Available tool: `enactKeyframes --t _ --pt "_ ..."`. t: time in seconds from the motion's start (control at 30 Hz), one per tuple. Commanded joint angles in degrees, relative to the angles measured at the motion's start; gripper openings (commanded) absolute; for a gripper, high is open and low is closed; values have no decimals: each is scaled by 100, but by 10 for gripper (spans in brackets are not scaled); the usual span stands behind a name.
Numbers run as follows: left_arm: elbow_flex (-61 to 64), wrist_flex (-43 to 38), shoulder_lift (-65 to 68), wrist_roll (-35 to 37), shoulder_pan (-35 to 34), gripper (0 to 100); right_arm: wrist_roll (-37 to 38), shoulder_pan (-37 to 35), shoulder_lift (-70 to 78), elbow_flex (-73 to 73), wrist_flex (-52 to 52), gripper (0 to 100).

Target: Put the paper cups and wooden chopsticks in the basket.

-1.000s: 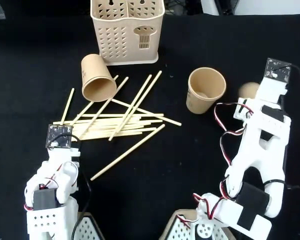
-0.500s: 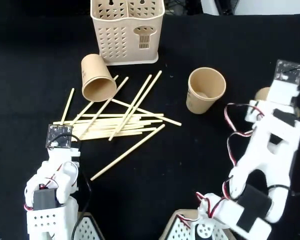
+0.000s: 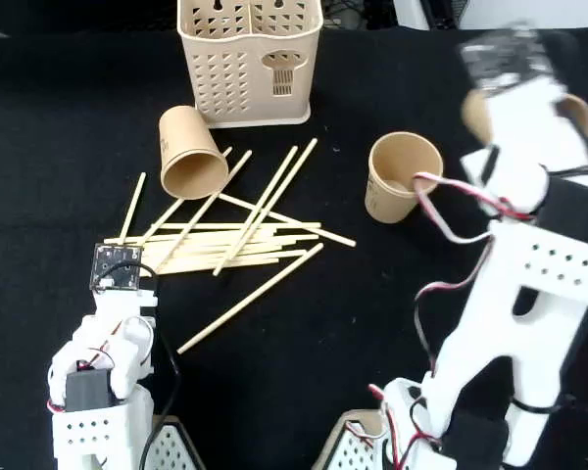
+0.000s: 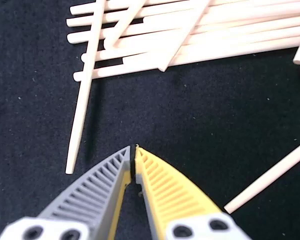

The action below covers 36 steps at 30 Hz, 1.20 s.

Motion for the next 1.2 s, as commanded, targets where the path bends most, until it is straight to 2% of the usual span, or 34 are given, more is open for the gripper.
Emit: enactKeyframes --t 0.0,0.2,0.53,1.17 --pt "84 18 -35 35 31 30 651 -642 -13 -822 774 13" --pt "84 18 -35 26 31 30 1143 -1073 418 -954 1266 13" --pt "84 18 -35 18 31 30 1556 -1029 1367 -1024 1196 13" --pt "84 18 -35 18 31 30 1960 -686 2686 -2308 1240 13"
